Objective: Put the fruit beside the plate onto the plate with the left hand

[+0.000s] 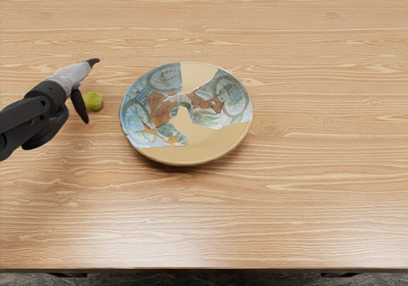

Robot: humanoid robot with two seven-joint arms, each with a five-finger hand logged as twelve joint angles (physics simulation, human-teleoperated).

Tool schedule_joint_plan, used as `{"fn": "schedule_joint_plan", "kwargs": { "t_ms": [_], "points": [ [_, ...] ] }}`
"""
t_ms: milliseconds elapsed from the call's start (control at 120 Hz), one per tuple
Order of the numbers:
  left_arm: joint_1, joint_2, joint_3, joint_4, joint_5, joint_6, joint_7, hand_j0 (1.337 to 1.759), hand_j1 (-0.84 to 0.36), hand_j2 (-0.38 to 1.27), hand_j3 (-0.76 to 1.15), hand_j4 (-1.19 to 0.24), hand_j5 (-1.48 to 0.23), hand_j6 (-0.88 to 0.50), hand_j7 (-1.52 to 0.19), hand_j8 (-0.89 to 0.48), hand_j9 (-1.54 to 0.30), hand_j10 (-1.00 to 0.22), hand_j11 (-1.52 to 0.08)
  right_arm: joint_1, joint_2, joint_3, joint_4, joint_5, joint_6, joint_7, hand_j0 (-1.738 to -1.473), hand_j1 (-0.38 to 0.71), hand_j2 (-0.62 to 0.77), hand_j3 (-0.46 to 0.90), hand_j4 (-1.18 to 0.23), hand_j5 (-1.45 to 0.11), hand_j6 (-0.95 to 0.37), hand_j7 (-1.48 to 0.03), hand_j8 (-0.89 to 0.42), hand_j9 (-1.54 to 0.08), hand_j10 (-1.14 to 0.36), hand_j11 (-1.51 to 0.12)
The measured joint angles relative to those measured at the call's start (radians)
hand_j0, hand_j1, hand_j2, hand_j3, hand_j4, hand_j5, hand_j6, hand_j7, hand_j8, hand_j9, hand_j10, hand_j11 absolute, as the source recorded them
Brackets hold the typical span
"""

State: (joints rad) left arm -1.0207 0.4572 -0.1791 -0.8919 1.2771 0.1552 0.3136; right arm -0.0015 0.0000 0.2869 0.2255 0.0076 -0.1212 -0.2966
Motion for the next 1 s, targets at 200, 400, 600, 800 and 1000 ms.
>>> {"fn": "schedule_joint_plan", "kwargs": {
  "t_ms": [200,400,600,800,1000],
  "points": [
    [0.005,-0.026,0.001,0.034,-0.012,0.001,-0.002,1.658,0.23,0.02,0.0,-0.1,-0.13,-0.1,-0.13,-0.1,-0.13,-0.1,-0.13,0.0,0.0,0.0,0.0,0.0,0.0,0.0,-1.658,-0.35,0.0,0.0,0.0,0.0,0.0,0.0,0.0,0.0,0.0,0.0],
    [0.005,-0.028,0.005,0.04,-0.016,0.0,0.001,1.658,0.08,0.05,0.0,-0.23,-0.3,-0.23,-0.3,-0.23,-0.3,-0.23,-0.3,0.0,0.0,0.0,0.0,0.0,0.0,0.0,-1.658,-0.35,0.0,0.0,0.0,0.0,0.0,0.0,0.0,0.0,0.0,0.0],
    [-0.001,-0.028,0.019,0.039,-0.018,-0.002,0.003,1.658,-0.05,0.07,0.0,-0.34,-0.44,-0.34,-0.44,-0.34,-0.44,-0.34,-0.44,0.0,0.0,0.0,0.0,0.0,0.0,0.0,-1.658,-0.35,0.0,0.0,0.0,0.0,0.0,0.0,0.0,0.0,0.0,0.0],
    [-0.002,-0.03,0.027,0.038,-0.018,-0.004,0.005,1.658,-0.14,0.09,0.0,-0.41,-0.53,-0.41,-0.53,-0.41,-0.53,-0.41,-0.53,0.0,0.0,0.0,0.0,0.0,0.0,0.0,-1.658,-0.35,0.0,0.0,0.0,0.0,0.0,0.0,0.0,0.0,0.0,0.0],
    [-0.002,-0.031,0.031,0.036,-0.022,-0.005,0.005,1.658,-0.2,0.09,0.0,-0.46,-0.6,-0.46,-0.6,-0.46,-0.6,-0.46,-0.6,0.0,0.0,0.0,0.0,0.0,0.0,0.0,-1.658,-0.35,0.0,0.0,0.0,0.0,0.0,0.0,0.0,0.0,0.0,0.0]
  ]
}}
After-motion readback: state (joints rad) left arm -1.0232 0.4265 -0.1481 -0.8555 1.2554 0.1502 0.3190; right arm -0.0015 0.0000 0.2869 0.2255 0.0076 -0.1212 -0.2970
